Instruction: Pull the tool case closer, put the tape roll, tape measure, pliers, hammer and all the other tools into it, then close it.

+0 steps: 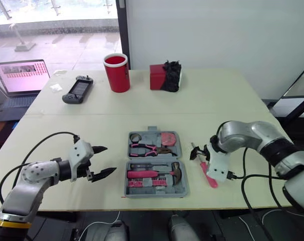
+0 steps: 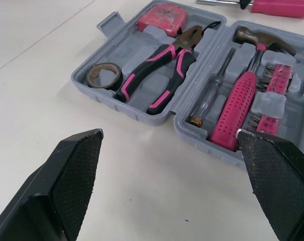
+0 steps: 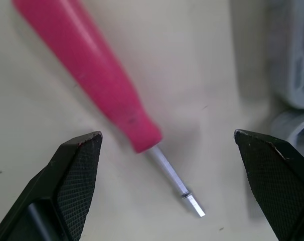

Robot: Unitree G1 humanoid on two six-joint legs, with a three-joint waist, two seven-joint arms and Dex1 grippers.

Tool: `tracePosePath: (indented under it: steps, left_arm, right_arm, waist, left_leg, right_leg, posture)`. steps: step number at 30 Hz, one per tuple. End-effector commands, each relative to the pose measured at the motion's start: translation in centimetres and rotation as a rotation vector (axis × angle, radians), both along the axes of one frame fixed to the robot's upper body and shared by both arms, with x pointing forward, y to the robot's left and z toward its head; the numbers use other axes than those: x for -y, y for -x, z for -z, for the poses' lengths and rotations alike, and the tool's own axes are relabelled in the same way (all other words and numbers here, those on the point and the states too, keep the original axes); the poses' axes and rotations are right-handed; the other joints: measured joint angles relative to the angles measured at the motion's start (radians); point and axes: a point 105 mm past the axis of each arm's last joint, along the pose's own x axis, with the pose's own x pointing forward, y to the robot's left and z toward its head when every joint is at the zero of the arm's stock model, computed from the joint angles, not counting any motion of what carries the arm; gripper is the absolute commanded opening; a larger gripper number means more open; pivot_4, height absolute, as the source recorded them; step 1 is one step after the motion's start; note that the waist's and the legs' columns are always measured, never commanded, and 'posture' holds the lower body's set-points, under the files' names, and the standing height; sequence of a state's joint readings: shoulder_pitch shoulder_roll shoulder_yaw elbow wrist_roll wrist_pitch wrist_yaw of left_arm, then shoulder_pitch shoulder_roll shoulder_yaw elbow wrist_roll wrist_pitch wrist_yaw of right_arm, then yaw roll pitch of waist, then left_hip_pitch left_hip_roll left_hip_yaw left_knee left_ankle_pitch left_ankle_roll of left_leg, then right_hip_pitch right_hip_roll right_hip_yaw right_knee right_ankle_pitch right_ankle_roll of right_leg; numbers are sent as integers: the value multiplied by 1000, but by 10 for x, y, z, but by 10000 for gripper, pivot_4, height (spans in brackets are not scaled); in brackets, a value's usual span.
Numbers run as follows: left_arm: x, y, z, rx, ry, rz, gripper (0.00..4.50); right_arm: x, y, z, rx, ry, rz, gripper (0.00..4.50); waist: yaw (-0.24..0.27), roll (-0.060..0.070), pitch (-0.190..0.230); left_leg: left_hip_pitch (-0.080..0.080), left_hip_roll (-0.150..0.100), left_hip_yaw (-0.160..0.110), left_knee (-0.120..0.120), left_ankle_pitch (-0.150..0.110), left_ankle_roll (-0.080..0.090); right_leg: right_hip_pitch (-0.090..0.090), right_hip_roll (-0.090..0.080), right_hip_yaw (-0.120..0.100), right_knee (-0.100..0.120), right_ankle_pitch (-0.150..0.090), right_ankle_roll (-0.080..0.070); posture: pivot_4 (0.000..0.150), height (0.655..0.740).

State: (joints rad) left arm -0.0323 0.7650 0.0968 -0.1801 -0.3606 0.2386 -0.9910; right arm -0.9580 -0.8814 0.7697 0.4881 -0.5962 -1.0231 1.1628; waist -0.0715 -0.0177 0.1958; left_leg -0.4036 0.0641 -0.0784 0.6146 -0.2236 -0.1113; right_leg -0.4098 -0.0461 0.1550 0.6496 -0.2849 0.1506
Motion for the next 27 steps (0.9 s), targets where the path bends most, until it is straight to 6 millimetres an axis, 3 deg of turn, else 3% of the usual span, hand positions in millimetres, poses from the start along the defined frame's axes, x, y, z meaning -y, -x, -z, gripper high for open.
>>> tracePosePath:
  steps: [1, 8, 13, 17, 20, 24, 25, 27]
  left_arm:
    - [-8, -1, -13, 44, -16, -15, 45000]
    - [-9, -3, -13, 45, -24, -11, 45000]
    - [-5, -5, -11, 37, -18, 2, 45000]
    - [-4, -6, -11, 36, -21, 10, 45000]
    - [-4, -7, -11, 35, -23, 13, 45000]
    - [-3, -8, -10, 32, -25, 20, 45000]
    - [-2, -8, -10, 32, -26, 21, 45000]
    - [-1, -9, -10, 33, -26, 24, 45000]
  right_arm:
    - [-9, 0, -11, 8, 15, -9, 35776]
    - [2, -7, -16, 17, 78, 76, 119]
    - [8, -9, -18, 13, 73, 117, 119]
    - [5, -10, -31, 9, 27, 183, 119]
    - [0, -4, -33, -23, 0, 215, 8108]
    - [-5, 4, -21, 11, -16, 126, 27675]
    - [-4, 5, -17, 8, -18, 127, 30720]
    - [1, 5, -6, 0, -6, 138, 30720]
  waist:
    - [1, 0, 0]
    - [1, 0, 0]
    - [0, 0, 0]
    - [0, 0, 0]
    - [1, 0, 0]
    - [1, 0, 0]
    - [1, 0, 0]
    - [1, 0, 0]
  left_leg:
    - [0, 0, 0, 0, 0, 0]
    - [0, 0, 0, 0, 0, 0]
    - [0, 0, 0, 0, 0, 0]
    - [0, 0, 0, 0, 0, 0]
    - [1, 0, 0, 0, 0, 0]
    - [1, 0, -1, 0, 0, 0]
    - [0, 0, -1, 0, 0, 0]
    - [0, 0, -1, 0, 0, 0]
  right_leg:
    - [0, 0, 0, 0, 0, 0]
    - [0, 0, 0, 0, 0, 0]
    - [0, 0, 0, 0, 0, 0]
    - [0, 0, 0, 0, 0, 0]
    - [1, 0, 0, 0, 0, 0]
    - [1, 0, 0, 0, 0, 0]
    - [1, 0, 0, 0, 0, 0]
    - [1, 0, 0, 0, 0, 0]
  posture:
    - [1500, 7272]
    - [1500, 7272]
    - [1500, 7272]
    - [1500, 7272]
    - [1500, 7272]
    - [1500, 7272]
    - [1500, 7272]
    - [1500, 7272]
